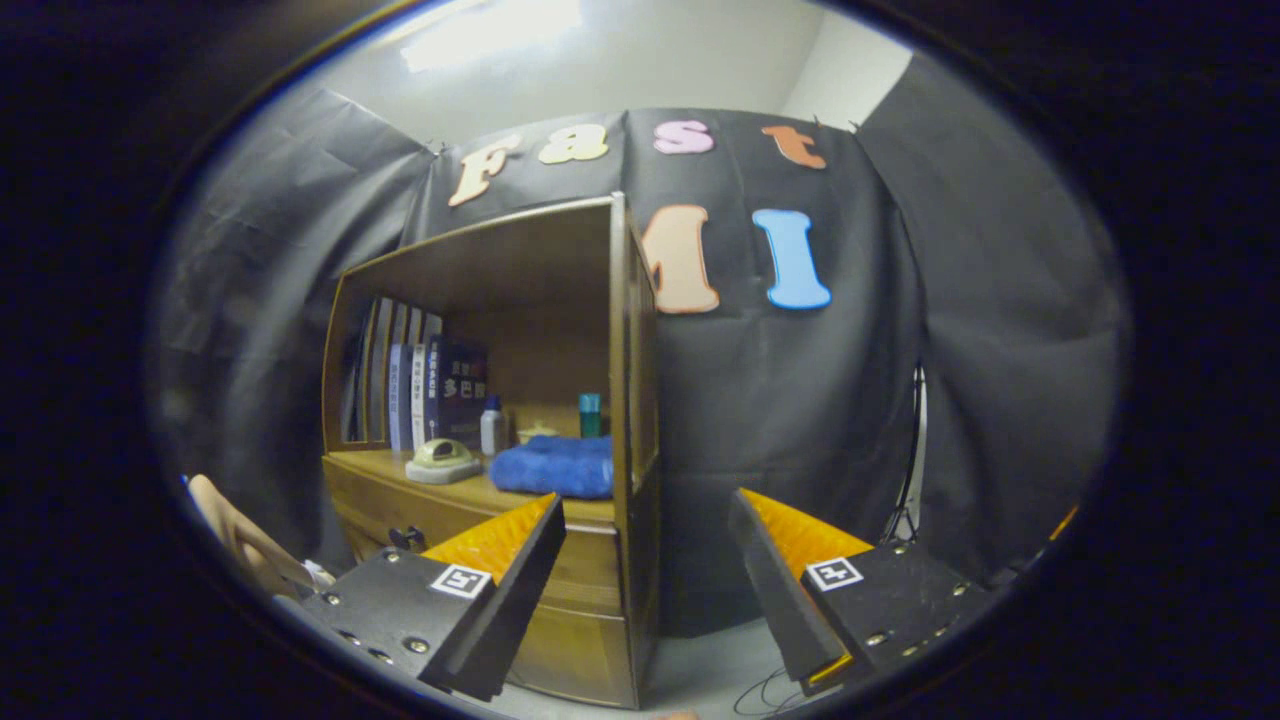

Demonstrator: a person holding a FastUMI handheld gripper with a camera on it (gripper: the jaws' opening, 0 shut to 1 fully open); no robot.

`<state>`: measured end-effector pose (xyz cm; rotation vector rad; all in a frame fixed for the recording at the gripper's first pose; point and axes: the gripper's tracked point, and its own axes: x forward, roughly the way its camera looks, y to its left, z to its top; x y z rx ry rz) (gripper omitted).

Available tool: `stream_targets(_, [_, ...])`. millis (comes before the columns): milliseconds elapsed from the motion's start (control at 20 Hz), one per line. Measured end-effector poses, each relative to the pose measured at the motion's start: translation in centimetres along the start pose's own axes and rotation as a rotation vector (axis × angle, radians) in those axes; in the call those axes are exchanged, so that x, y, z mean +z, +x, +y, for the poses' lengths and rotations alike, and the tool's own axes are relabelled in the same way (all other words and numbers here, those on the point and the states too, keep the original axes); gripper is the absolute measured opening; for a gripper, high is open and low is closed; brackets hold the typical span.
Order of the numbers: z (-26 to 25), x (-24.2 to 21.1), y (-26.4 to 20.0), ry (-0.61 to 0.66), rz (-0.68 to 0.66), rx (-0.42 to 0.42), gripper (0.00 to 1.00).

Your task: Pull open the drawer, take out the items inside it, and place them on the countertop above the cabinet.

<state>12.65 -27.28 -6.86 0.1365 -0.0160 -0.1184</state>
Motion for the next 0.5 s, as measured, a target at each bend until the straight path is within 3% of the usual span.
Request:
stream_targets(300, [-2.9,-5.2,-3.6,0.085,0.086,-0.062,0.99])
stream_targets(500, [-3.0,-5.8,-4.7,0.082,0.130,-0.075,0.99])
